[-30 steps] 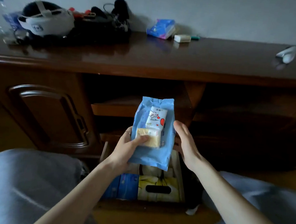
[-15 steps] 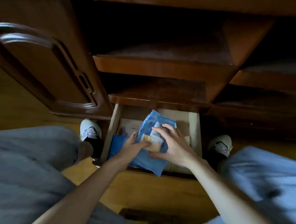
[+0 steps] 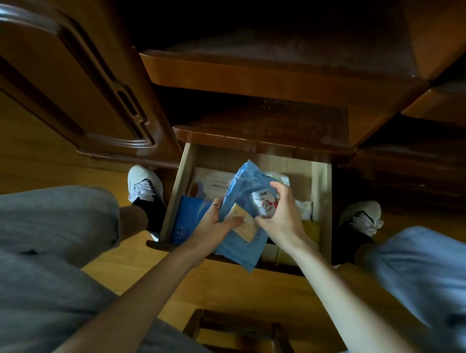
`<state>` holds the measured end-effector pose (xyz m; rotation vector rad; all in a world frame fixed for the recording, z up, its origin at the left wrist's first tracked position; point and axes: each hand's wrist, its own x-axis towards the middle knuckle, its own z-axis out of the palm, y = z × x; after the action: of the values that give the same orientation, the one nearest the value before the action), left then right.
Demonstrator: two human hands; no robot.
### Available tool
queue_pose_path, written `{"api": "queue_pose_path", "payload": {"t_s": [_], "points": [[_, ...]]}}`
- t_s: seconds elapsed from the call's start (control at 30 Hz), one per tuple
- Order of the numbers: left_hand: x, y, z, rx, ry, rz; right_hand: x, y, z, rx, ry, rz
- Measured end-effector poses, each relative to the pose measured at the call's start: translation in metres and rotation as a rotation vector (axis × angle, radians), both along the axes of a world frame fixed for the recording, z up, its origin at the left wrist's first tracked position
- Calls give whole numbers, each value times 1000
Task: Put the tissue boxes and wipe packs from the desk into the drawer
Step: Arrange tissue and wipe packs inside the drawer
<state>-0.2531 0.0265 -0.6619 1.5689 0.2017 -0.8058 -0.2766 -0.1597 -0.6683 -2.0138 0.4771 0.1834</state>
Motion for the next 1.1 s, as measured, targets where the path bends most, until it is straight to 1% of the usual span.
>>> {"api": "queue_pose_path", "payload": {"t_s": [0.13, 0.27, 0.4, 0.47, 0.53, 0.6, 0.67, 0.73, 0.77, 0.8, 0.9, 1.0, 1.1], "points": [[5, -1, -4, 20, -34, 37, -3, -14, -3, 71, 9, 6], [7, 1, -8, 26, -51, 57, -5, -9, -5, 180, 38, 72], [6, 3, -10, 37, -102, 97, -6, -1, -11, 117, 21, 42], [6, 4, -10, 53, -117, 97, -4, -4, -12, 123, 75, 32], [7, 5, -9, 85, -129, 106, -2, -9, -11, 155, 168, 66], [9, 5, -9, 114, -137, 138, -3, -12, -11, 187, 196, 40], [10, 5, -8, 136, -161, 178, -6, -12, -7, 218, 145, -50], [11, 5, -8, 140, -177, 225, -6, -11, 0, 309, 59, -85], [11, 5, -7, 140, -174, 242, -6, -10, 4, 352, 27, -53], [11, 4, -7, 136, -163, 248, -6, -7, 9, 353, 10, 11], [9, 1, -5, 115, -120, 209, -9, 7, 15, 207, 0, 223], [4, -1, -1, 85, -24, 247, -11, 17, 16, 255, 49, 263], [0, -3, 2, 104, 88, 316, -11, 20, 18, 276, 143, 246]]}}
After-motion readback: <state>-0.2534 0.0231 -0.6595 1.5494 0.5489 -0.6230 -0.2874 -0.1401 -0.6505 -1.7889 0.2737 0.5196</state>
